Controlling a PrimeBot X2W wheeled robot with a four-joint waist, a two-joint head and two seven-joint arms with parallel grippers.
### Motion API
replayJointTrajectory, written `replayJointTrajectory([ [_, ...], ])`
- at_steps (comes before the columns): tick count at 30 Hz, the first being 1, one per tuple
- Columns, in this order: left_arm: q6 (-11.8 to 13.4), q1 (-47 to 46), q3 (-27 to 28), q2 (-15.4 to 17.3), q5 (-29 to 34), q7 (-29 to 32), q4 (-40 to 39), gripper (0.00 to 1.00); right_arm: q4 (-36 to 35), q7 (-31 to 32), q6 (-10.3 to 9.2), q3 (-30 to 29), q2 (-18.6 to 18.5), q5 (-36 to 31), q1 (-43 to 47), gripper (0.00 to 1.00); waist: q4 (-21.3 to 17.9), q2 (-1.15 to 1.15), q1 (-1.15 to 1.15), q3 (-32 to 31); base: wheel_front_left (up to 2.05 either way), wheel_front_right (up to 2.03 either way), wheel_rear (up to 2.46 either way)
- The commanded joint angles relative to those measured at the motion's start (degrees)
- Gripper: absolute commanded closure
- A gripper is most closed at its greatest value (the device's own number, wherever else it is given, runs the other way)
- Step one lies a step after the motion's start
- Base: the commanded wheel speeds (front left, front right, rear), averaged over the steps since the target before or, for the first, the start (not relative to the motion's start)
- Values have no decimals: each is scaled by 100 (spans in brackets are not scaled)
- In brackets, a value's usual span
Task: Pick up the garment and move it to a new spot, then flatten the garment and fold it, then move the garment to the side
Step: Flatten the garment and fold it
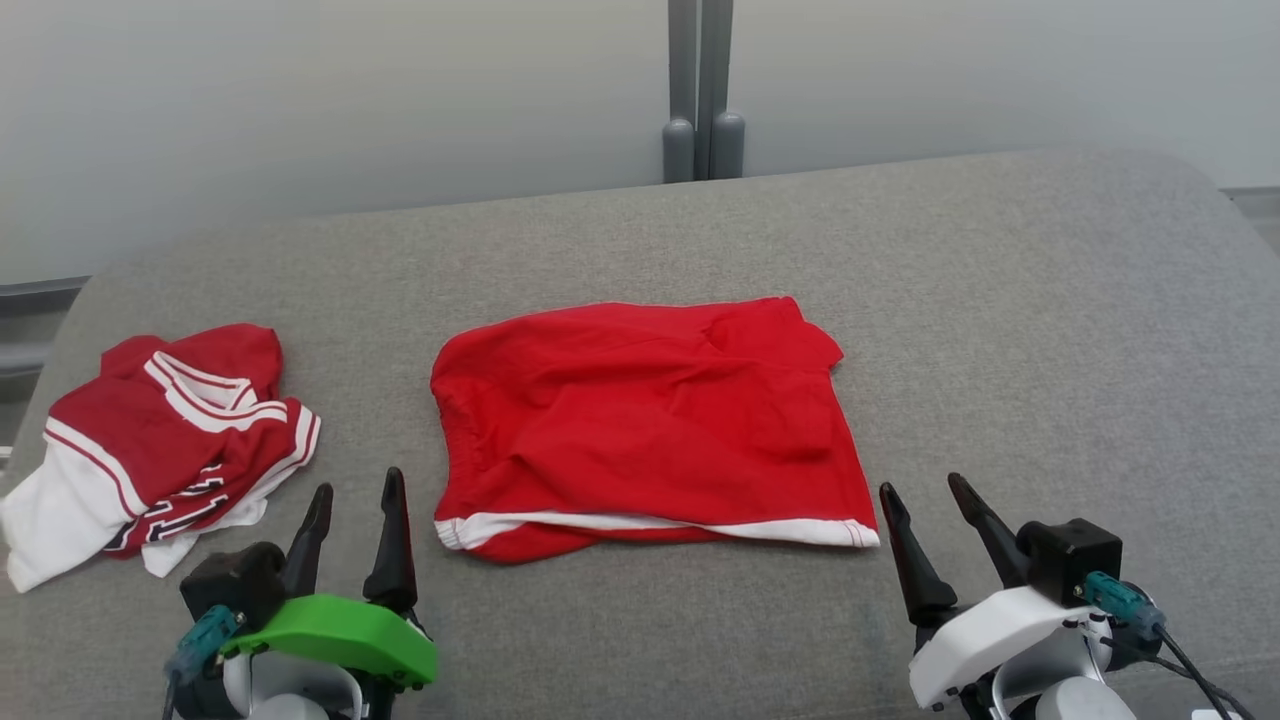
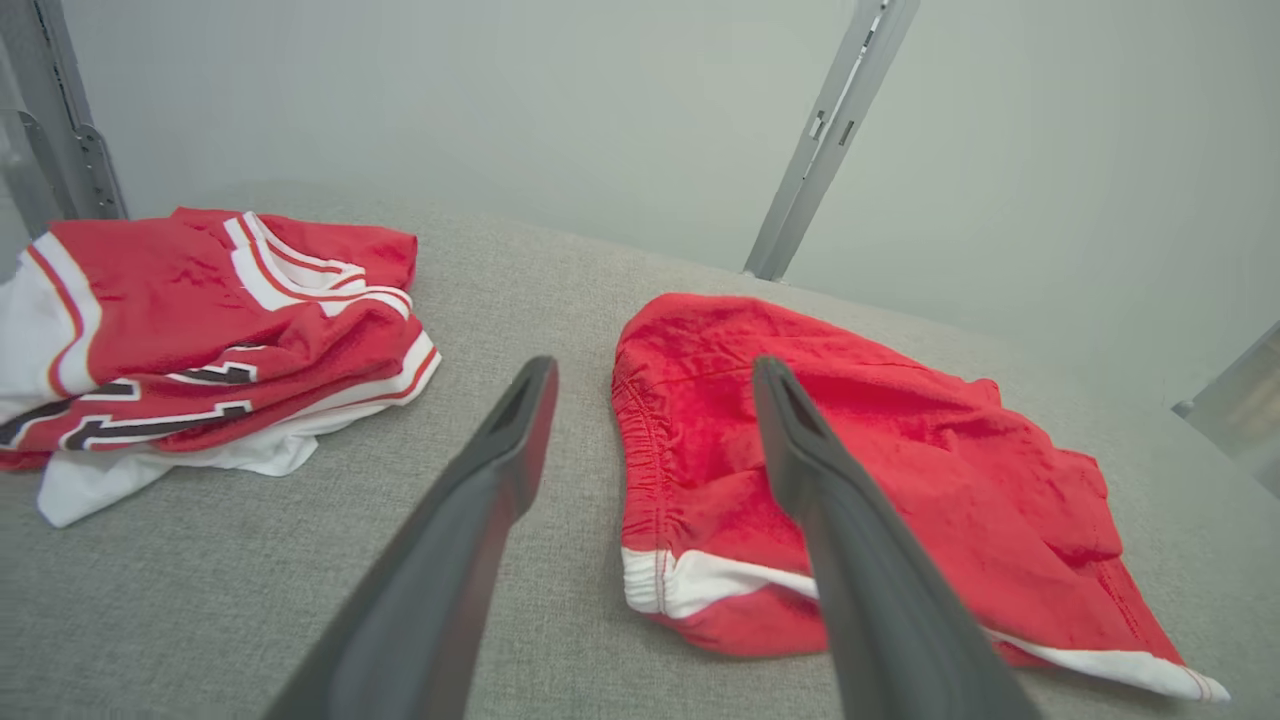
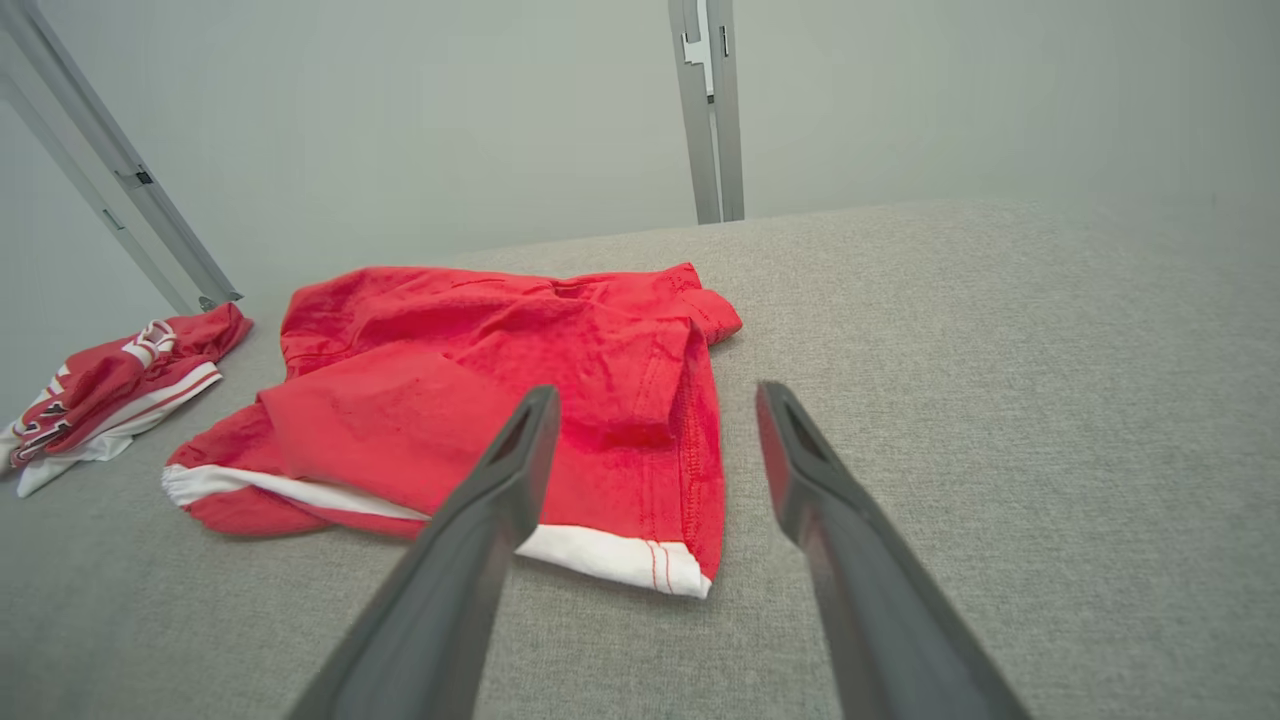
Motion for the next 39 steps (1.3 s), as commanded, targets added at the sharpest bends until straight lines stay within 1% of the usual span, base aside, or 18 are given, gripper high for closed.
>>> replayJointTrajectory([
  [1, -20, 177, 142, -59, 58, -62, -98, 0, 54, -92, 0, 4, -8, 63, -67, 0, 161, 0, 0, -133, 0, 0, 0],
  [4, -10, 429, 515, -207, 251, -94, -432, 0, 140, -206, 0, -45, -11, 140, -85, 0, 288, 0, 0, -210, 0, 0, 0],
  [9, -224, 934, 985, -374, 864, -93, -931, 0, 256, -402, 0, -133, -10, 78, -72, 0, 496, 0, 0, -314, 0, 0, 0],
  [13, -426, 1275, 1189, -439, 1360, -89, -1073, 0, 351, -523, 0, -188, -11, 9, 9, 0, 621, 0, 0, -401, 0, 0, 0],
  [17, -539, 1541, 1252, -428, 1698, -88, -956, 0, 480, -575, 0, -284, -10, -107, 86, 0, 688, 0, 0, -479, 0, 0, 0],
  [24, -663, 1760, 1312, -391, 1950, -89, -726, 0, 678, -526, 0, -401, -11, -262, 221, 0, 717, 0, 0, -542, 0, 0, 0],
  [32, -631, 1848, 1313, -370, 1983, -40, -270, 0, 912, -375, 0, -531, -10, -384, 464, 0, 659, 0, 0, -550, 0, 0, 0],
  [39, -686, 1737, 1320, -399, 1933, -52, -211, 0, 826, -357, 0, -458, -9, -269, 524, 0, 551, 0, 0, -494, 0, 0, 0],
])
